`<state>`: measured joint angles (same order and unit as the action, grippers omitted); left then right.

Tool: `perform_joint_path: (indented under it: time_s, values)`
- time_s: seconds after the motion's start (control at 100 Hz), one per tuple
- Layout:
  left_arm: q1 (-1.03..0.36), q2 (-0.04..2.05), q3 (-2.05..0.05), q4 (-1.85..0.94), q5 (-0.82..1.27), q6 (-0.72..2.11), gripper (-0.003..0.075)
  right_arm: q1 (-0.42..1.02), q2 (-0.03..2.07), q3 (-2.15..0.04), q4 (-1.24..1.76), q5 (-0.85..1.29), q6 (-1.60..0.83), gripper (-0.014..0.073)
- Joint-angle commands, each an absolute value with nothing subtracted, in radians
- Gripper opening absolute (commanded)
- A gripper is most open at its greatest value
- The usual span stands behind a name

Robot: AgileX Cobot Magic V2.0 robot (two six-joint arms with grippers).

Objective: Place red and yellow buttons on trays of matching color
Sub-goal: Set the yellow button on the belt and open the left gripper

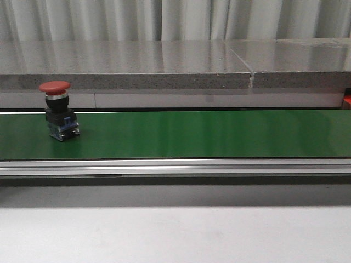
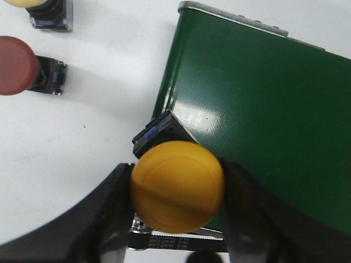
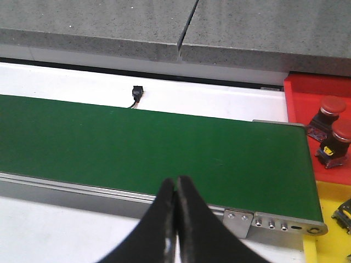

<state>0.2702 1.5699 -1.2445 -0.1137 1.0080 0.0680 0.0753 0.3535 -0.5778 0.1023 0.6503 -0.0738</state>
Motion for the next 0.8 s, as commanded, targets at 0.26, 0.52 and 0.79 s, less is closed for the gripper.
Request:
perform_joint_path:
  time_s: [0.26,0.52,0.79]
  values:
    - [0.260,1.554,-1.273,-0.141,0.962,0.089,0.0292,0.076,0.361,-0.605,0.106,0.576,-0.079,-0.0066]
    - [0.260,1.554,-1.273,-0.183,0.920,0.099,0.0537,0.076,0.361,-0.605,0.106,0.576,-0.079,-0.0066]
    - [0.249,1.483,-1.273,-0.289,0.834,0.278,0.0533,0.076,0.361,-0.605,0.106,0.576,-0.079,-0.0066]
